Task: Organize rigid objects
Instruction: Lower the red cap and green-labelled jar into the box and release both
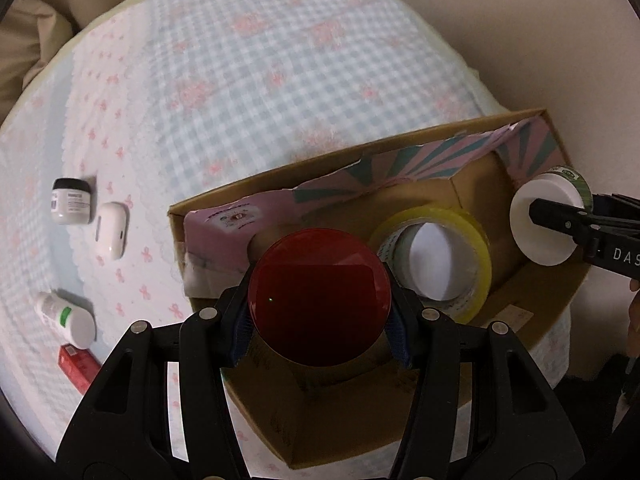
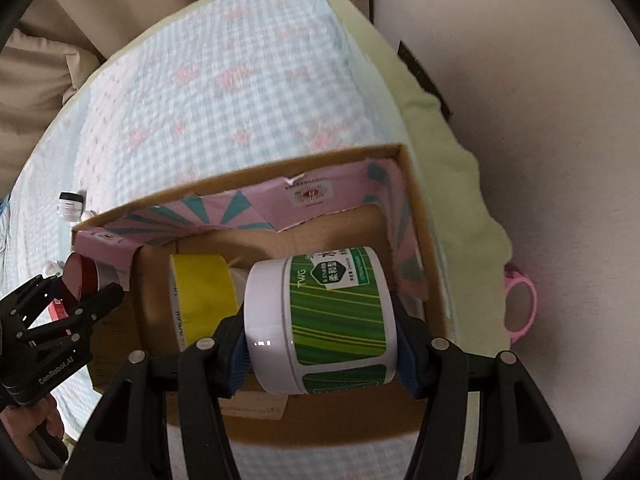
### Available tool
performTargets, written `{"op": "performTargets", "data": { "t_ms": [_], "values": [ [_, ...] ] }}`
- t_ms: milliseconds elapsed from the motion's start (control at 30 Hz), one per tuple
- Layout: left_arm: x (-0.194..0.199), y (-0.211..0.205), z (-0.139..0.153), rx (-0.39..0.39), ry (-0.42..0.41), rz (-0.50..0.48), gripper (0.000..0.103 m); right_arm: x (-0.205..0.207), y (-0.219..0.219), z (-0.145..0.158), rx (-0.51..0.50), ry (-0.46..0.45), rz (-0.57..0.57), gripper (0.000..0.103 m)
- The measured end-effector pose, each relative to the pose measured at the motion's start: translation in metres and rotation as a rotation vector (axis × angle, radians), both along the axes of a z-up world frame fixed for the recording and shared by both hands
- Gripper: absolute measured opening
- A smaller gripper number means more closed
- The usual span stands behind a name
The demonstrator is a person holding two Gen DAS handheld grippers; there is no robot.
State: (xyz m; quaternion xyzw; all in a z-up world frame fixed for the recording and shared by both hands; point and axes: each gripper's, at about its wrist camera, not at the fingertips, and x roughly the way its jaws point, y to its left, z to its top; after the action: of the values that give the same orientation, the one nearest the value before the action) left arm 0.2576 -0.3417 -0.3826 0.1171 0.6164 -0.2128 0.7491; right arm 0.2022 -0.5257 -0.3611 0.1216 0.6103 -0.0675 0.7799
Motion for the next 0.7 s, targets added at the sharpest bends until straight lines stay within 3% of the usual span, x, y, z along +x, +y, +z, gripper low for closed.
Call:
{"op": "performTargets", "data": {
  "t_ms": [233,300,333,367,400,700],
  "values": [
    [0.003,-0.015,0.000,0.057,0.015,-0.028,0.051,0.008,-0.005,-0.008,0.053,0.013,0.011,0.055],
    [0.002,-0.017,0.003,0.062,0.011,-0.042,0.076,0.010,-0.003,-0.003,0.059,-0.028,0.019,0.056],
    [0.001,-0.018,0.007,0.065,0.007,-0.049,0.102,0.011,-0.001,0.003,0.066,-0.055,0.026,0.071],
    [0.000,-0.019,0.011,0.060,-0.001,-0.054,0.103,0.011,0.000,0.007,0.055,-0.060,0.027,0.099],
    [-0.003,-0.019,0.018,0.049,-0.010,-0.061,0.103,0.011,0.001,0.011,0.037,-0.067,0.027,0.103],
    [-0.018,0.002,0.058,0.048,-0.057,-0.040,0.103,-0.014,-0.010,0.039,0.059,-0.126,-0.049,0.103]
  ]
}}
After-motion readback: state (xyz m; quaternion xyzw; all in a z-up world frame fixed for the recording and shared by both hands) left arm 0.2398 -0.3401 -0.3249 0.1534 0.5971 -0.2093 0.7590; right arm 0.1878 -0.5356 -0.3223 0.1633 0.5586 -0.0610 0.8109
